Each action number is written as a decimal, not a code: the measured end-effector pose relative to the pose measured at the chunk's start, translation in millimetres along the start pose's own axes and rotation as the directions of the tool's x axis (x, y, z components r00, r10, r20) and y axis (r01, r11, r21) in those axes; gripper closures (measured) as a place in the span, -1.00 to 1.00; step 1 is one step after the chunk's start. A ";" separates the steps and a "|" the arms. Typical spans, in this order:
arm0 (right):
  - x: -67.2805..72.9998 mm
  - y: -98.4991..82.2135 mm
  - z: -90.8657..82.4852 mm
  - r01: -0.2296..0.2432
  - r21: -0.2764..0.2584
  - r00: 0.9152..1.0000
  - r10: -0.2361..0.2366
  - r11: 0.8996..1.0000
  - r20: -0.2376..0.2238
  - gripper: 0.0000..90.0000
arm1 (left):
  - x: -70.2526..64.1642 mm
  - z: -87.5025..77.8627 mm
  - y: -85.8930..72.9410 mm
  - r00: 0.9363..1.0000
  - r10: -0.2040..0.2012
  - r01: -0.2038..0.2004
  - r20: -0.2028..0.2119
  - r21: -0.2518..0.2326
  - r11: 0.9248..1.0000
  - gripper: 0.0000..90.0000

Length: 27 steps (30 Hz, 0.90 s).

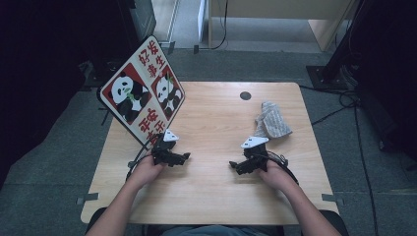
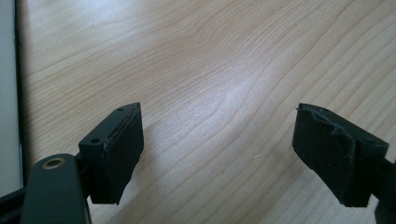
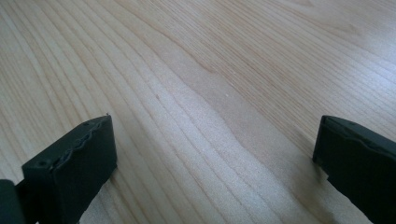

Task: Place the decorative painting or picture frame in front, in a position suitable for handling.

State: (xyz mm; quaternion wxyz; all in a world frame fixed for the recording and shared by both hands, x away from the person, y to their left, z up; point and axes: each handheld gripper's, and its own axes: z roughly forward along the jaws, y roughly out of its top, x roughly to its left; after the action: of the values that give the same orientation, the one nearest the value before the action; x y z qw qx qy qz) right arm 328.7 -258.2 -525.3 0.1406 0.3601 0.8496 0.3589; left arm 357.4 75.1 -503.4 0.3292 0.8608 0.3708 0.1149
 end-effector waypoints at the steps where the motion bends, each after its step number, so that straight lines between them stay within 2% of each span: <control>1: 0.1 0.0 0.1 -0.001 -0.001 1.000 0.001 1.000 0.000 -1.00 | 1.2 -2.4 0.1 1.000 0.022 -0.022 0.014 0.001 1.000 -0.63; 3: 0.1 0.0 0.1 -0.001 -0.001 1.000 0.001 1.000 0.000 -1.00 | 1.5 -5.0 0.2 1.000 0.018 -0.018 0.019 -0.007 1.000 -0.64; 5: 0.0 0.0 0.1 -0.001 -0.001 1.000 0.001 1.000 0.000 -1.00 | 2.6 -7.4 -0.4 0.999 0.019 -0.019 0.042 -0.003 1.000 -0.64; 9: -0.1 0.2 0.3 0.003 0.000 1.000 -0.003 1.000 -0.003 -1.00 | 2.6 -14.3 -3.0 0.995 0.061 -0.062 0.076 0.008 0.998 -0.69; 13: -0.1 0.6 0.6 0.006 0.002 1.000 -0.006 1.000 -0.009 -1.00 | 4.3 -24.0 -6.6 0.987 0.077 -0.076 0.140 -0.015 0.997 -0.70; 14: -0.1 0.6 0.6 0.006 0.002 1.000 -0.006 1.000 -0.009 -1.00 | 4.3 -24.0 -6.6 0.987 0.077 -0.076 0.140 -0.015 0.997 -0.70; 15: 0.0 0.8 0.7 0.008 0.003 1.000 -0.008 1.000 -0.010 -1.00 | 4.0 -27.8 -7.8 0.984 0.089 -0.085 0.153 -0.028 0.996 -0.70; 20: 0.0 2.0 2.0 0.013 0.001 1.000 -0.013 1.000 -0.018 -1.00 | 1.1 -34.0 -9.2 0.985 0.115 -0.110 0.126 -0.043 0.993 -0.61; 22: -0.2 3.1 3.0 0.022 0.003 1.000 -0.022 1.000 -0.022 -1.00 | 1.4 -36.7 -10.8 0.985 0.106 -0.101 0.133 -0.049 0.994 -0.48; 27: -0.2 3.9 3.9 0.022 0.000 0.999 -0.022 1.000 -0.024 -1.00 | 5.4 -43.1 -15.9 0.986 0.088 -0.083 0.140 -0.036 0.996 -0.43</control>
State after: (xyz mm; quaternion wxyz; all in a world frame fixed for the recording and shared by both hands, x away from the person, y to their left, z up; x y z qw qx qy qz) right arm 332.7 -254.5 -525.3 0.1341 0.3461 0.8553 0.3616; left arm 333.2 107.8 -481.4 0.3622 0.8768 0.3076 0.0734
